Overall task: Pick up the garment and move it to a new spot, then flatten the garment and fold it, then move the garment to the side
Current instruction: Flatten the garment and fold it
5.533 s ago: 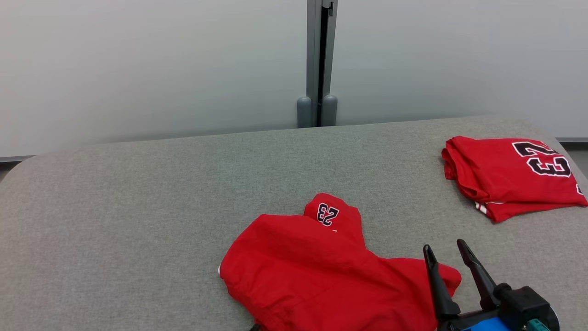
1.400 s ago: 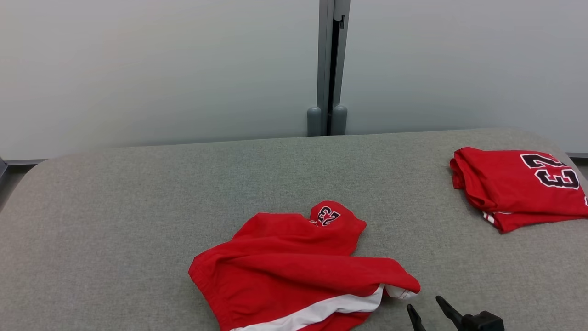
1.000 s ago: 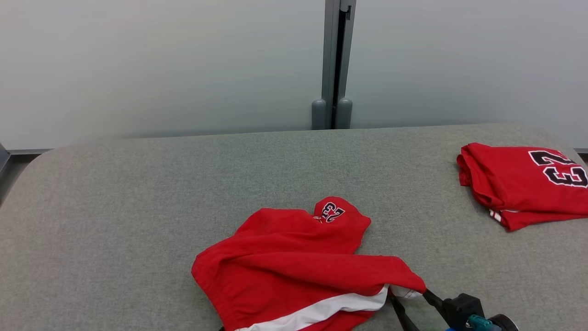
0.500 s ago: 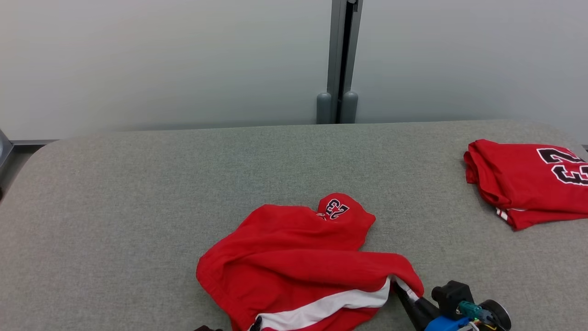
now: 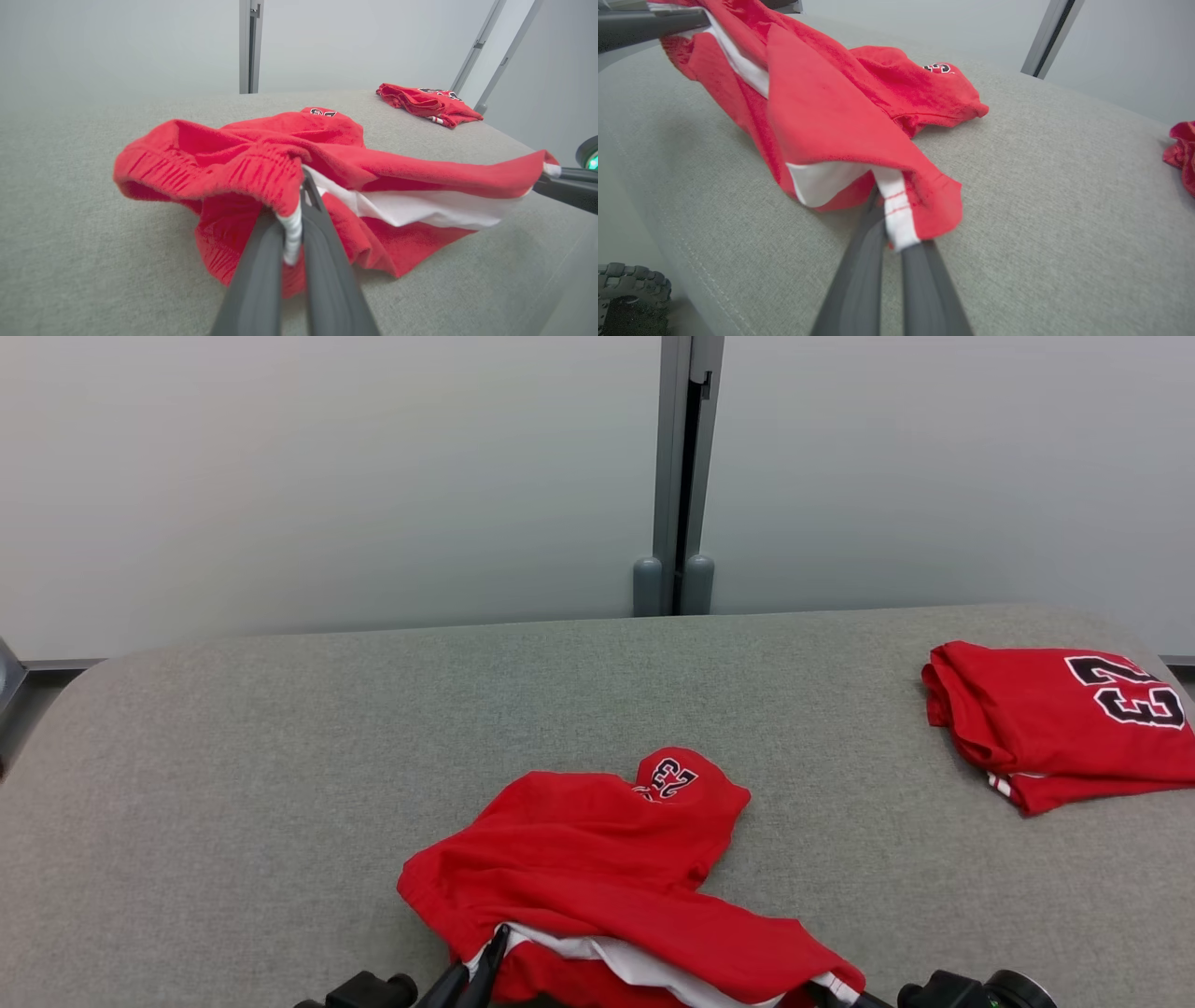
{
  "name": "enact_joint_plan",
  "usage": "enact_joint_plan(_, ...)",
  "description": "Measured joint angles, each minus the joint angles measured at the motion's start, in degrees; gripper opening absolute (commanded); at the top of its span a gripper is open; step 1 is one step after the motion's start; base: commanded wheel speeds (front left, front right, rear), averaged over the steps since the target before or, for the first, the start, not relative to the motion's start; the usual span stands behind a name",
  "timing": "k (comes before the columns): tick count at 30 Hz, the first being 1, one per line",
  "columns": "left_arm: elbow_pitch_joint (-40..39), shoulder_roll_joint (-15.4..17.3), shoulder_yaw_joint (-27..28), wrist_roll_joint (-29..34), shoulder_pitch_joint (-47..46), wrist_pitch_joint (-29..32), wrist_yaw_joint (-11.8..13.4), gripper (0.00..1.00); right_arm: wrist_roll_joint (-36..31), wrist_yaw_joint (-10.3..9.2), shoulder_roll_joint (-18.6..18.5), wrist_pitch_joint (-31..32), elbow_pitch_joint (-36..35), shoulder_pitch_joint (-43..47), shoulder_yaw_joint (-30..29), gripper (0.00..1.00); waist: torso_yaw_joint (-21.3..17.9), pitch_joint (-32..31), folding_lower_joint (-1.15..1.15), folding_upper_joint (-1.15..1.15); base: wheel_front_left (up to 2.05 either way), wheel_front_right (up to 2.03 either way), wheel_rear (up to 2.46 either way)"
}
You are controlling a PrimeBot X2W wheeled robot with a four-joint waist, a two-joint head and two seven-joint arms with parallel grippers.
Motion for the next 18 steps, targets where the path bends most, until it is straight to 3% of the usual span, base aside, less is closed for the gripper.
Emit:
enact_joint_plan(4,-3.36,1.27,0.98,0.32,-1.22,0.01,0.00,0.00,1.98,0.00,-2.66,0.30,-4.76,-0.59,1.75,0.00,-0.92,-0.33,0.00,0.00,0.00,0.00,0.00)
enact_joint_plan(12,-7.59,4.22,3.52,-0.48,-11.00,2.20,0.00,0.00,5.66,0.00,-4.31,2.60,-13.22,-7.27,0.67,0.00,-2.11,0.35,0.00,0.01,0.00,0.00,0.00)
enact_joint_plan(18,-7.79,5.24,4.44,-3.32,-23.43,4.64,0.00,0.00,10.80,0.00,-2.90,3.60,-13.83,-16.88,-1.98,0.00,-3.41,2.94,0.01,0.01,0.00,0.00,0.00)
